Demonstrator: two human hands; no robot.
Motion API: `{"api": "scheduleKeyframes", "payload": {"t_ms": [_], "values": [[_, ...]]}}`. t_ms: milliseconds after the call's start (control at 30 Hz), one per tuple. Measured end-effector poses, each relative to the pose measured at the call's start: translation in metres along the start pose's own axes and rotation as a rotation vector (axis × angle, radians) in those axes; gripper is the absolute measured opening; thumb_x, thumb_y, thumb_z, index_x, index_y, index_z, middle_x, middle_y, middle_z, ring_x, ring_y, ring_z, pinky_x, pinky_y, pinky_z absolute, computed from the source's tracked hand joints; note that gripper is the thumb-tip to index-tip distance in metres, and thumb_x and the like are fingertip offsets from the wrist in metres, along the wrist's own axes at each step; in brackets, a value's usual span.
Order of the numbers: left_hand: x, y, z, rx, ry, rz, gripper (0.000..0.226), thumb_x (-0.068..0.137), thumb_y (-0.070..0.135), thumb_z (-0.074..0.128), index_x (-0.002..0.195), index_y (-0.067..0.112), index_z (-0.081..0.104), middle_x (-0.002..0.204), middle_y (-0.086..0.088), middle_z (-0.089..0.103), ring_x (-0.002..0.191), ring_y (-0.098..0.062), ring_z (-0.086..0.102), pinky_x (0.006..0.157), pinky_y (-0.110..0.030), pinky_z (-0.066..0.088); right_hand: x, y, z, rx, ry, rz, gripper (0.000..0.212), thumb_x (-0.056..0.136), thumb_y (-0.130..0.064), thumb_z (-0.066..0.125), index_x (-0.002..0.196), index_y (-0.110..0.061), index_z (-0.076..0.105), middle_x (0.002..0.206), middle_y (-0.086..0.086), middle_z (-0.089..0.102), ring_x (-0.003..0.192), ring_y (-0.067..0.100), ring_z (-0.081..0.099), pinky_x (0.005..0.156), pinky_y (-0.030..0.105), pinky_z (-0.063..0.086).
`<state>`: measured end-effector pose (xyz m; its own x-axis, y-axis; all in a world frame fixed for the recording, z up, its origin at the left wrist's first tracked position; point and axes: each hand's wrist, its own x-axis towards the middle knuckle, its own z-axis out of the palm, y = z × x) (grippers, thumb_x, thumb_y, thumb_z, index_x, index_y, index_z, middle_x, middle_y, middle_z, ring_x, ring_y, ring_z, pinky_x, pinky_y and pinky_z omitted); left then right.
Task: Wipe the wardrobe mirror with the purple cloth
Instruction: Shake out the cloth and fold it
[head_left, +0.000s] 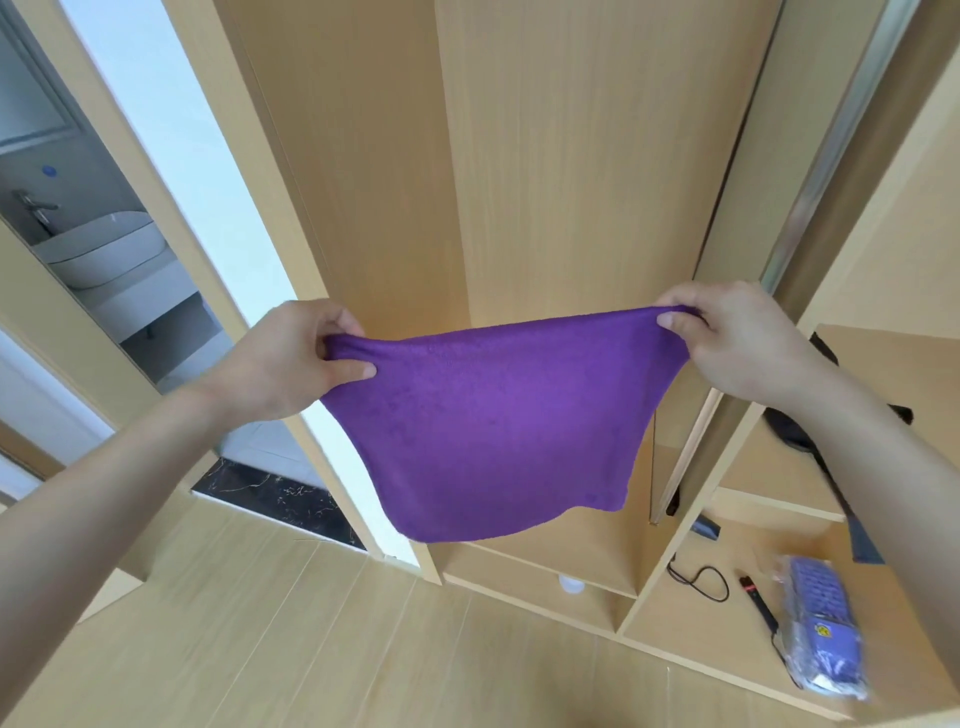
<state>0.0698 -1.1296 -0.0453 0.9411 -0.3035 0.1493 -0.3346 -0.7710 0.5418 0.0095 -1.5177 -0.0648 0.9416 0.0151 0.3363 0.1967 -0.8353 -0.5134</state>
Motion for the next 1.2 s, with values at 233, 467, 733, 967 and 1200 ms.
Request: {"api": "scheduleKeyframes", "payload": {"t_ms": [233, 467, 733, 967, 1200], "values": [[0.003, 0.001, -0.016, -0.081, 0.005, -0.056, 0.022, 0.074, 0.02, 0.087, 0.087, 0.013, 0.07, 0.076, -0.001, 0.07, 0.062, -0.006, 0.058, 0.057, -0.013, 0.049, 0.0, 0.003, -0.002, 0.212, 0.047, 0.136, 0.022, 0.104, -0.015, 0.049, 0.087, -0.017, 0.064, 0.078, 0.003, 0.063, 0.068, 0.013, 0.055, 0.063, 0.027, 0.042], [-0.003, -0.019, -0.026, -0.161, -0.1, -0.047, 0.033, 0.072, 0.035, 0.086, 0.079, 0.009, 0.067, 0.075, -0.001, 0.064, 0.063, -0.006, 0.053, 0.064, -0.018, 0.043, -0.009, -0.001, -0.017, 0.487, 0.048, 0.126, 0.011, 0.095, -0.009, 0.066, 0.085, -0.015, 0.063, 0.064, -0.012, 0.069, 0.052, 0.0, 0.058, 0.052, 0.008, 0.043], [0.0, -0.038, 0.0, -0.678, -0.095, -0.206, 0.077, 0.049, 0.055, 0.093, 0.1, 0.001, 0.076, 0.102, -0.026, 0.073, 0.081, -0.024, 0.073, 0.076, -0.03, 0.061, -0.001, 0.006, -0.01, 0.633, -0.002, 0.31, 0.012, 0.085, -0.018, 0.075, 0.081, -0.011, 0.067, 0.066, -0.002, 0.072, 0.056, 0.008, 0.064, 0.053, 0.019, 0.049], [-0.001, 0.004, 0.082, -0.75, -0.208, -0.38, 0.027, 0.091, 0.014, 0.071, 0.109, -0.006, 0.071, 0.11, -0.029, 0.071, 0.088, -0.029, 0.07, 0.082, -0.037, 0.062, -0.013, -0.02, 0.068, 0.727, -0.211, 0.543, 0.006, 0.09, -0.009, 0.07, 0.089, -0.015, 0.072, 0.077, 0.01, 0.064, 0.061, 0.019, 0.054, 0.053, 0.027, 0.043], [-0.007, 0.055, 0.097, -0.694, -0.237, -0.188, 0.019, 0.089, 0.012, 0.073, 0.107, 0.008, 0.076, 0.097, -0.012, 0.078, 0.093, -0.029, 0.074, 0.089, -0.034, 0.059, -0.02, -0.062, 0.085, 0.994, -0.437, 0.455, 0.031, 0.094, 0.012, 0.046, 0.113, 0.003, 0.068, 0.104, 0.025, 0.074, 0.095, 0.035, 0.075, 0.082, 0.043, 0.061]]}}
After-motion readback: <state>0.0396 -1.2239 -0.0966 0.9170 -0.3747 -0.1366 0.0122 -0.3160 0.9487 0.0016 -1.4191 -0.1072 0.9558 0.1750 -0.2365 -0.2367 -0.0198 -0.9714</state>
